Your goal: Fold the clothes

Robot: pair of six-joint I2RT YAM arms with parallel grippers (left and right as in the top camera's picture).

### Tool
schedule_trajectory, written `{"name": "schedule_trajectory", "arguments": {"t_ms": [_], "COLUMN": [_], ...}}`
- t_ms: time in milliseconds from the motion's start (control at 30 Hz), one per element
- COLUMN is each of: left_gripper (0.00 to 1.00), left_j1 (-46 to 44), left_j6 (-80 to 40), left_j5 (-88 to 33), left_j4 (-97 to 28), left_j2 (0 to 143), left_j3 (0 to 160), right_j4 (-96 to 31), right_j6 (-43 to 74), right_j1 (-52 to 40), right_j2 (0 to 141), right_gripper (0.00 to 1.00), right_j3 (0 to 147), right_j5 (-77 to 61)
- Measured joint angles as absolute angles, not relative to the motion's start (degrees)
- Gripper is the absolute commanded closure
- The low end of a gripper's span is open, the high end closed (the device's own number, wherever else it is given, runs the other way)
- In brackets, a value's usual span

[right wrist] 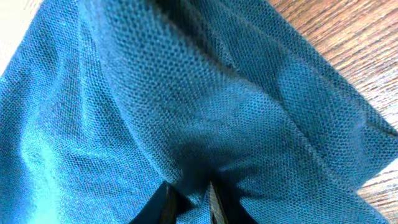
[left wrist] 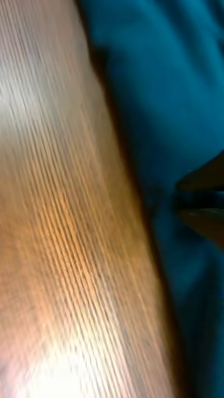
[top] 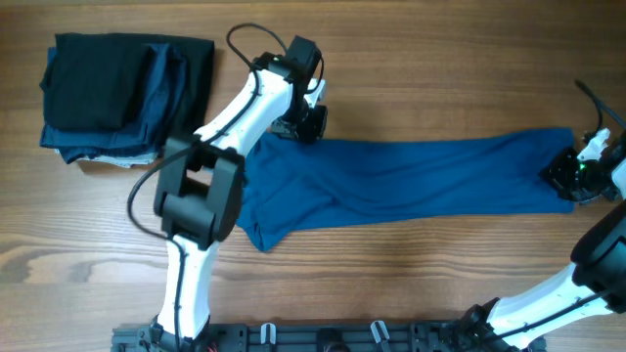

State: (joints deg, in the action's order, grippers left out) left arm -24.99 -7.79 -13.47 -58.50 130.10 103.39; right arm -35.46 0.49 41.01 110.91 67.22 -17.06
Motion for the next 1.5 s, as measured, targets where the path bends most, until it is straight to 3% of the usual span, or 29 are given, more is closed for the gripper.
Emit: {"name": "schedule_trajectory", "arguments": {"t_ms": [167, 700, 933, 1200, 1500], "left_gripper": [0.96, 0.96, 0.96, 0.96, 0.96], "left_j1": [-23.7, -17.3, -17.4, -17.4, -17.1], "left_j6": [-7.9, -6.2, -6.6, -9.8, -11.4], "left_j5": [-15.4, -11.4, -10.1, -9.5, -9.5], "left_j4": [-58.0, -46.0, -53.4, -68.9, -60.4], "left_j2": [133.3, 133.8, 131.7, 117.2, 123.9], "left_j3": [104.1, 104.2, 105.5, 107.6, 93.6], "right_j4": [-37.2, -44.3, -43.9, -43.8, -43.7], "right_j6": [4.3, 9.6, 9.9, 9.9, 9.9], "right_j1": [40.8, 40.5, 40.4, 40.4, 40.4], "right_j2": [111.1, 111.0, 111.0, 111.0, 111.0], "right_gripper": [0.92, 0.89, 0.88, 0.88, 0.88], "right_j3": [67.9, 69.0, 69.0, 69.0, 69.0], "right_j5": [-14.1, -8.3, -8.3, -8.5, -8.6]}}
